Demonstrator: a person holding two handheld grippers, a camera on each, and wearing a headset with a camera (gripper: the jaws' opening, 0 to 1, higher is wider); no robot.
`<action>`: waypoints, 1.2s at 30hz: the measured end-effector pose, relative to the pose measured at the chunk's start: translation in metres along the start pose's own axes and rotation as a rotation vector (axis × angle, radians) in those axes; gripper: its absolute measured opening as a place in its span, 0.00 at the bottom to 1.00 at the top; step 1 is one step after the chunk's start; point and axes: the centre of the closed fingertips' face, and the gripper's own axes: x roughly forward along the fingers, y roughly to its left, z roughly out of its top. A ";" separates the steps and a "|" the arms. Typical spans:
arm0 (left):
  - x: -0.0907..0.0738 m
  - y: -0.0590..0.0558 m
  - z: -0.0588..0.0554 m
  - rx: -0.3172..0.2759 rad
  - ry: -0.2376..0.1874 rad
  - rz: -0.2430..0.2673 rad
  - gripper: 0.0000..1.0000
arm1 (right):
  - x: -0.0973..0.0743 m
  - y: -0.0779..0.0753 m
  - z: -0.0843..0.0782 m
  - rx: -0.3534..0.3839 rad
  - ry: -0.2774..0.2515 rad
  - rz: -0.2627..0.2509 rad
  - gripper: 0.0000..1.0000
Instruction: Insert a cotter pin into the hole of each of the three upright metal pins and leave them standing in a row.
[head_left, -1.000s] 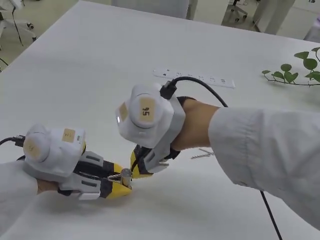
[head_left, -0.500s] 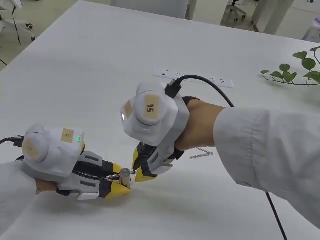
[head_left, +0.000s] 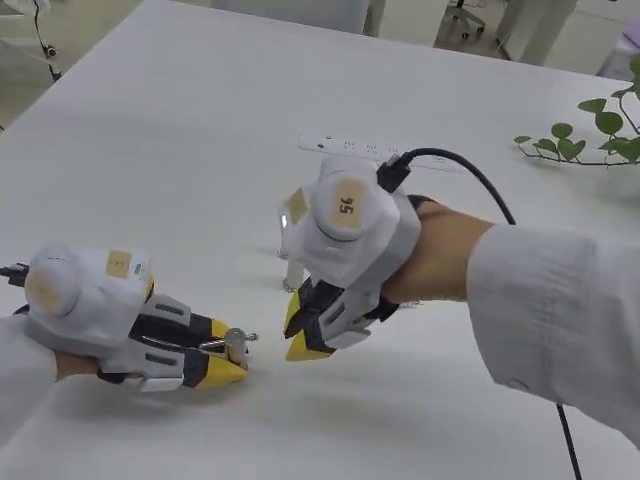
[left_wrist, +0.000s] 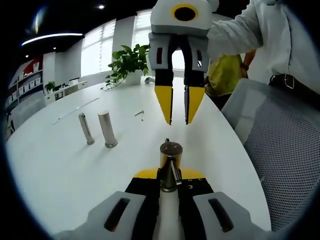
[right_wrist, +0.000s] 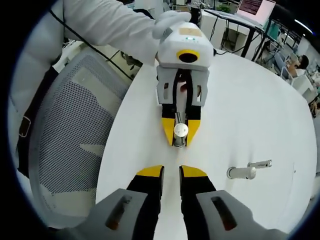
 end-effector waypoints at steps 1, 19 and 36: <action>0.000 0.000 0.000 0.002 0.002 -0.002 0.11 | -0.001 0.001 -0.001 0.006 -0.003 -0.003 0.15; -0.016 0.024 -0.006 0.012 0.044 -0.034 0.11 | -0.010 0.007 -0.023 0.075 -0.009 -0.019 0.14; -0.015 0.028 -0.009 -0.043 0.034 0.006 0.16 | -0.009 0.005 -0.020 0.082 -0.019 -0.022 0.14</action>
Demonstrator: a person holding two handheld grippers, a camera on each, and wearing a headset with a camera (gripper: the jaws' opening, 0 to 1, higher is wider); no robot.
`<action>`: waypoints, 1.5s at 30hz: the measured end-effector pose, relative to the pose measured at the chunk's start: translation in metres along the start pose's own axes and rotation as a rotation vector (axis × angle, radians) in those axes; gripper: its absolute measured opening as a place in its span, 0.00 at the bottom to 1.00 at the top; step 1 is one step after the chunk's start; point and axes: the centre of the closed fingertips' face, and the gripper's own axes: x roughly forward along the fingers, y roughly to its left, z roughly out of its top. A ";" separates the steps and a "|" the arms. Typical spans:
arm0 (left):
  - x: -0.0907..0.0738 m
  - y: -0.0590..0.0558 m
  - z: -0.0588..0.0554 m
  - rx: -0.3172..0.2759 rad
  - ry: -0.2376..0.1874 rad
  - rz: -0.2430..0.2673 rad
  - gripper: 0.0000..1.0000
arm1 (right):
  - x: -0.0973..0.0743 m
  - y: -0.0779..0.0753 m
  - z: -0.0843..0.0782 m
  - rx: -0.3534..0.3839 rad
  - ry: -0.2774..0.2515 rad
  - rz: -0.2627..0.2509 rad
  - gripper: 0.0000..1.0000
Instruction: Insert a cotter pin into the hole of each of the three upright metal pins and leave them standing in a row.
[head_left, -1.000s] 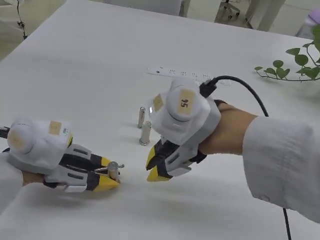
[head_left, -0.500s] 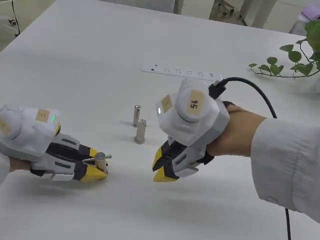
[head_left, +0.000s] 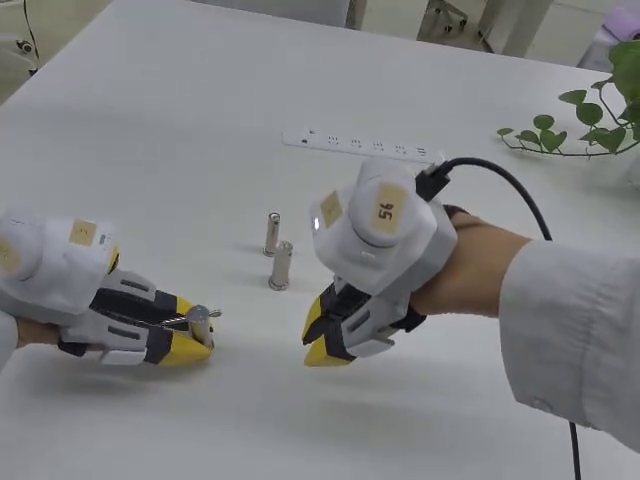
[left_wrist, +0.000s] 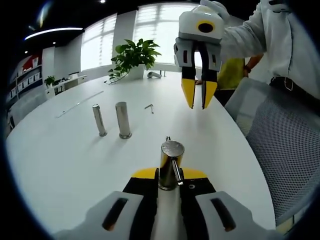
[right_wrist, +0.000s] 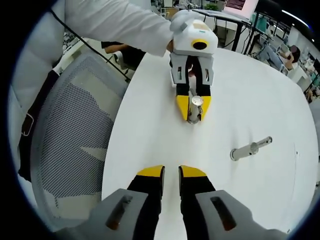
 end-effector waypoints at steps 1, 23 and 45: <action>0.000 0.000 0.001 -0.006 -0.017 0.014 0.17 | 0.000 0.000 0.000 0.001 -0.001 -0.001 0.14; -0.005 0.003 0.001 -0.095 -0.159 0.275 0.16 | -0.001 -0.001 0.002 0.000 -0.004 -0.013 0.13; -0.012 0.015 -0.004 -0.057 -0.109 0.174 0.11 | 0.000 0.000 0.000 0.010 -0.002 -0.012 0.12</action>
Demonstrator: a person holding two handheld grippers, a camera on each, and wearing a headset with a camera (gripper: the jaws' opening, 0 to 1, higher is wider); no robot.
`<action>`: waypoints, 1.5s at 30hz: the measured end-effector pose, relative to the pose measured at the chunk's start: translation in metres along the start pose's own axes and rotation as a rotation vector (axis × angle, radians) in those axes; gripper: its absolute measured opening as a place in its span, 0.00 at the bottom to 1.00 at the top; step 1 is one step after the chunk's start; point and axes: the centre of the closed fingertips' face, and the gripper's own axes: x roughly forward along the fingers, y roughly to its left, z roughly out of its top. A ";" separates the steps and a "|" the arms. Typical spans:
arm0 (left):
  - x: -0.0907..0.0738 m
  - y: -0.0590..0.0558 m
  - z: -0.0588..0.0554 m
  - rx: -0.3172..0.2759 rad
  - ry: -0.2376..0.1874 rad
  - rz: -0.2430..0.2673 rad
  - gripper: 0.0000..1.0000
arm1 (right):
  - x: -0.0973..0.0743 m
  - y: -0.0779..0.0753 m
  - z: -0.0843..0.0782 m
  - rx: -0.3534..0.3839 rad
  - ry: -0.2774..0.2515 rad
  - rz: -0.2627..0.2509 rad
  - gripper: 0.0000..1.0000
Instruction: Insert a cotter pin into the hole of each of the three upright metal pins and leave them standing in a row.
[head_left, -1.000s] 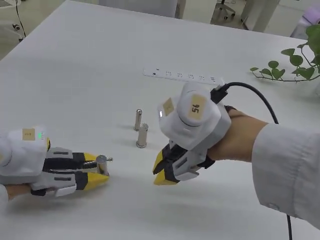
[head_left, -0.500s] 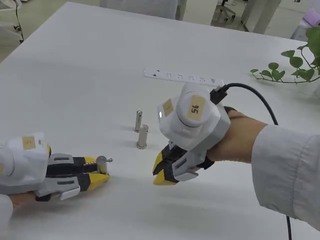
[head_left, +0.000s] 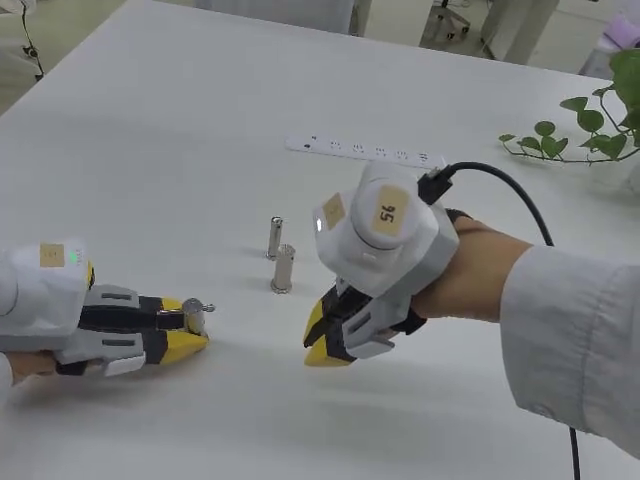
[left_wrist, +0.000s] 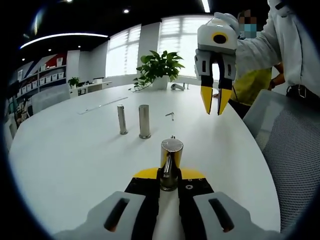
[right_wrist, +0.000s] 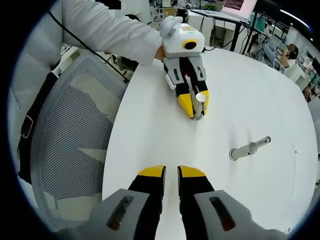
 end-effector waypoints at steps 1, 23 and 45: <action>0.000 0.000 0.000 0.004 0.004 -0.006 0.11 | 0.000 0.000 0.000 0.000 0.000 -0.001 0.12; -0.001 0.006 0.000 -0.014 0.022 -0.026 0.16 | -0.001 -0.002 -0.002 0.037 -0.029 -0.010 0.13; -0.032 0.006 0.029 -0.100 -0.101 0.086 0.31 | -0.013 -0.017 -0.011 0.382 -0.361 -0.149 0.40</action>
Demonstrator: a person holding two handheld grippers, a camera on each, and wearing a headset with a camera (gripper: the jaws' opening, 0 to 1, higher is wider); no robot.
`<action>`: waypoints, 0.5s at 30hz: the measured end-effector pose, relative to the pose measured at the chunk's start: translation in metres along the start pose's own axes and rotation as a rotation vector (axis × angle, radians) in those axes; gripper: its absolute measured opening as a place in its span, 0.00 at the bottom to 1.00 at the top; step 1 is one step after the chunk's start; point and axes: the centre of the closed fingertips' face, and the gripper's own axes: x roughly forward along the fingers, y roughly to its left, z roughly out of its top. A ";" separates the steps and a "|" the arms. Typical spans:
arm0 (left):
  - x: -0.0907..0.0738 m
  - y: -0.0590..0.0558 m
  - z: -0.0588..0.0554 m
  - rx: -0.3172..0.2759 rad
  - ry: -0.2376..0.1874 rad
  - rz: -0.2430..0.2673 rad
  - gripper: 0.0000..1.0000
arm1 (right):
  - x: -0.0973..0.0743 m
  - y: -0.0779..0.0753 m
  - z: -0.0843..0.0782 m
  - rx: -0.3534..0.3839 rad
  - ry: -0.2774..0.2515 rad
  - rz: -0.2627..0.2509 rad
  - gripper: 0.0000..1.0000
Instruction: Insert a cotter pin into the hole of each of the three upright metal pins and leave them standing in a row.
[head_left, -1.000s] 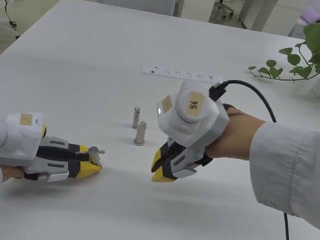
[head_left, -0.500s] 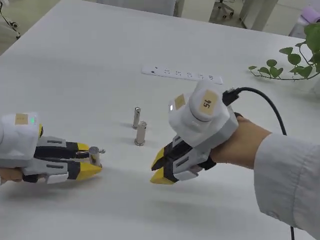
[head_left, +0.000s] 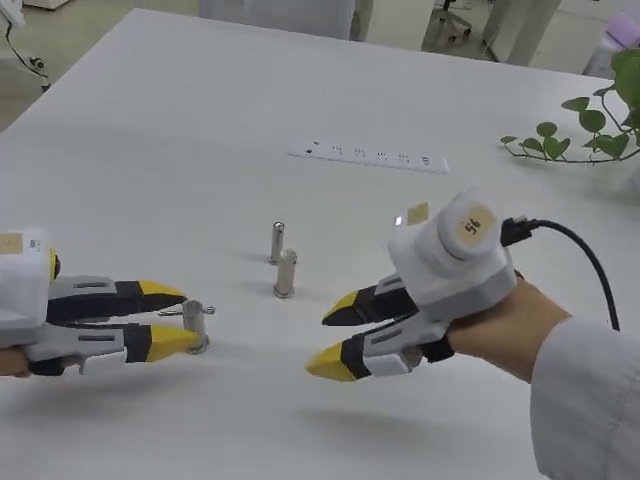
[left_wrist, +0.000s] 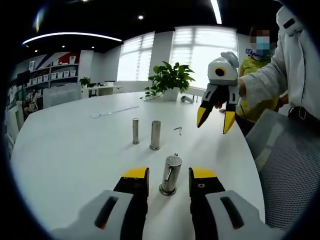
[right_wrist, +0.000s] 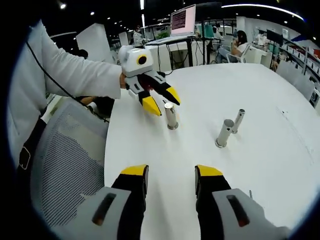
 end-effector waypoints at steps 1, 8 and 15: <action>-0.002 0.001 0.002 -0.004 -0.009 0.005 0.31 | -0.001 -0.001 0.000 0.004 -0.005 -0.003 0.42; -0.014 0.006 0.022 -0.021 -0.063 0.047 0.33 | -0.016 -0.003 -0.010 0.077 -0.083 -0.024 0.48; -0.011 0.000 0.045 0.001 -0.085 0.055 0.37 | -0.029 -0.003 -0.011 0.107 -0.162 -0.035 0.58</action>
